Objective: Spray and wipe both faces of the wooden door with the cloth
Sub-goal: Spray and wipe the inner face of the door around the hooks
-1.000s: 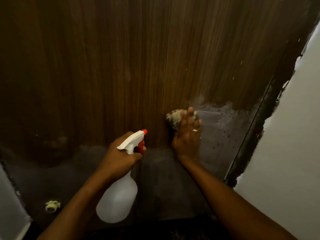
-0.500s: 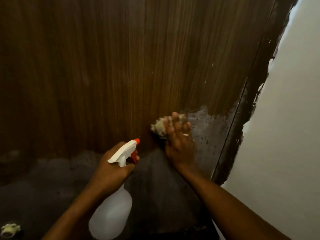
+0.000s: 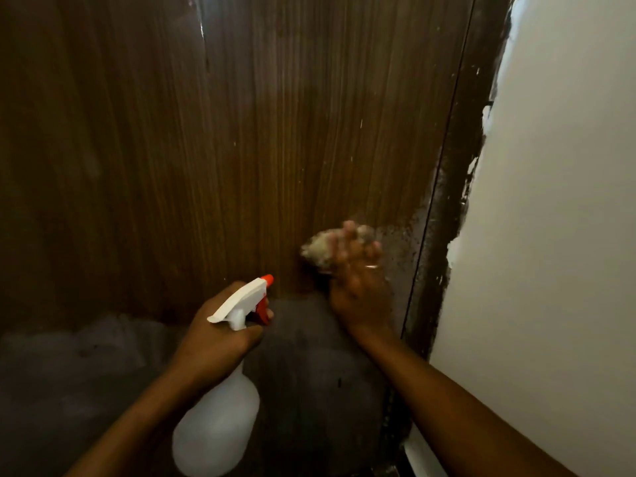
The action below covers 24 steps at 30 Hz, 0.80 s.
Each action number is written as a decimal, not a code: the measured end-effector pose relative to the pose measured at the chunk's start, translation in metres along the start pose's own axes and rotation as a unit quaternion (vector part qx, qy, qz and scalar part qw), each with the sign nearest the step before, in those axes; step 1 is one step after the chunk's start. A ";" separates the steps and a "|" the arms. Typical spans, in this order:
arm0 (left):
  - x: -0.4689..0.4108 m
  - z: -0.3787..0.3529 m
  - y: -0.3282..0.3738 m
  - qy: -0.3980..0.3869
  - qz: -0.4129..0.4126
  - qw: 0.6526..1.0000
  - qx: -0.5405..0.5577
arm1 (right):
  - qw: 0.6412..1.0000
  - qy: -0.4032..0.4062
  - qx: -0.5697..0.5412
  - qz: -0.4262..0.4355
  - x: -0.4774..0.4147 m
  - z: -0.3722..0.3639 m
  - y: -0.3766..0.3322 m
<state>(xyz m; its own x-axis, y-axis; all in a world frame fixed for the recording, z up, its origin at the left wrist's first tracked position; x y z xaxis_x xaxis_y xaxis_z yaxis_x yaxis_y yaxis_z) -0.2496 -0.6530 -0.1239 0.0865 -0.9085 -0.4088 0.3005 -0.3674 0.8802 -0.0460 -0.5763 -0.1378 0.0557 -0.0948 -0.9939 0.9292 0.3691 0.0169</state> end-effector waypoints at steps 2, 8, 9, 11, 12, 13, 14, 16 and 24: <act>0.001 -0.008 -0.007 -0.008 0.001 1.000 0.008 | 0.985 0.033 0.005 -0.171 0.003 0.019 0.051; 0.010 -0.020 -0.030 -0.044 -0.011 0.999 0.001 | 0.941 0.128 -0.007 -0.314 -0.073 0.033 0.083; 0.013 -0.022 -0.033 -0.048 -0.018 0.999 -0.003 | 0.951 0.117 -0.008 -0.286 -0.071 0.028 0.073; 0.022 -0.025 -0.041 -0.050 -0.031 0.998 -0.012 | 0.981 0.049 0.008 -0.190 -0.037 0.015 0.044; 0.028 -0.027 -0.046 -0.049 -0.027 0.998 -0.014 | 0.990 0.007 0.008 -0.144 -0.006 0.009 0.033; 0.035 -0.029 -0.053 -0.050 -0.018 0.998 -0.017 | 0.992 -0.032 0.003 -0.123 0.025 0.009 0.031; 0.041 -0.032 -0.057 -0.058 -0.008 0.998 -0.018 | 0.988 -0.067 -0.004 -0.140 0.054 0.012 0.039; 0.055 -0.037 -0.066 -0.077 0.013 0.997 -0.012 | 0.962 -0.086 -0.014 -0.258 0.098 0.028 0.071; 0.083 -0.049 -0.074 -0.111 0.013 0.994 -0.017 | 0.941 0.015 0.001 -0.337 0.007 0.036 0.049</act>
<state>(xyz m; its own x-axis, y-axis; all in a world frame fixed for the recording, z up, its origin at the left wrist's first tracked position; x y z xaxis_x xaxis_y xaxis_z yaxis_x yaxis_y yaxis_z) -0.2179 -0.6911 -0.2350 -0.1164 -0.9408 -0.3182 0.3333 -0.3388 0.8798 0.0129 -0.5919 -0.1402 -0.5575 -0.2817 -0.7809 0.7498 0.2330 -0.6193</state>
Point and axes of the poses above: each hand's wrist, its own x-axis away from the middle knuckle, its own z-axis out of the back of the hand, y = z × x, the point moved 8 cm from there along -x, towards the middle knuckle, and after that the axes turned 10 degrees about y, right-handed, at the moved point
